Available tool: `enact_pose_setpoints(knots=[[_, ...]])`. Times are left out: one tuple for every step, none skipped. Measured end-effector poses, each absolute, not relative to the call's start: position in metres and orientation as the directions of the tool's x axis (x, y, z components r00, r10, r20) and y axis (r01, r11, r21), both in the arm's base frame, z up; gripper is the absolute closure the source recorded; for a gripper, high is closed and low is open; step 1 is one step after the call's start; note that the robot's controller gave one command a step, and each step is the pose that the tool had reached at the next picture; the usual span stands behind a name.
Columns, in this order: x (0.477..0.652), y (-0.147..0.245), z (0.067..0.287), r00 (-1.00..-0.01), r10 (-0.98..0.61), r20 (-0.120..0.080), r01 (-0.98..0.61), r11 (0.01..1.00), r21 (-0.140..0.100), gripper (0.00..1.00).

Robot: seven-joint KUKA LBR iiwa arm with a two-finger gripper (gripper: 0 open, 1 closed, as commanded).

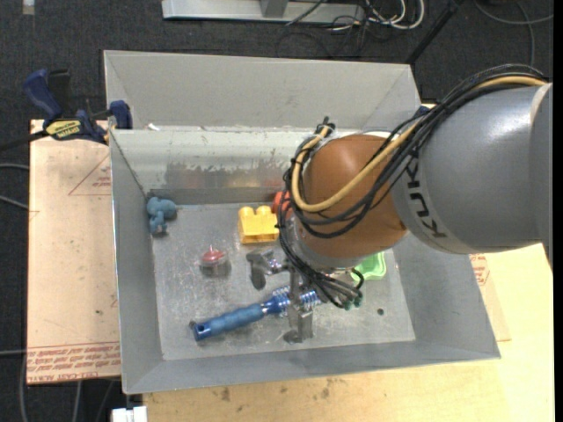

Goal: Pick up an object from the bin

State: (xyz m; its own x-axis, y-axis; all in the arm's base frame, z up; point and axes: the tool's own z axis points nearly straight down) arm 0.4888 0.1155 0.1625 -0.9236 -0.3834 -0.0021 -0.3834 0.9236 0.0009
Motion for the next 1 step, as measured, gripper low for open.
enact_pose_setpoints(knots=[[0.5101, 0.0957, 0.0752, -0.982, -0.190, 0.004, -0.190, 0.982, 0.001, 0.00]])
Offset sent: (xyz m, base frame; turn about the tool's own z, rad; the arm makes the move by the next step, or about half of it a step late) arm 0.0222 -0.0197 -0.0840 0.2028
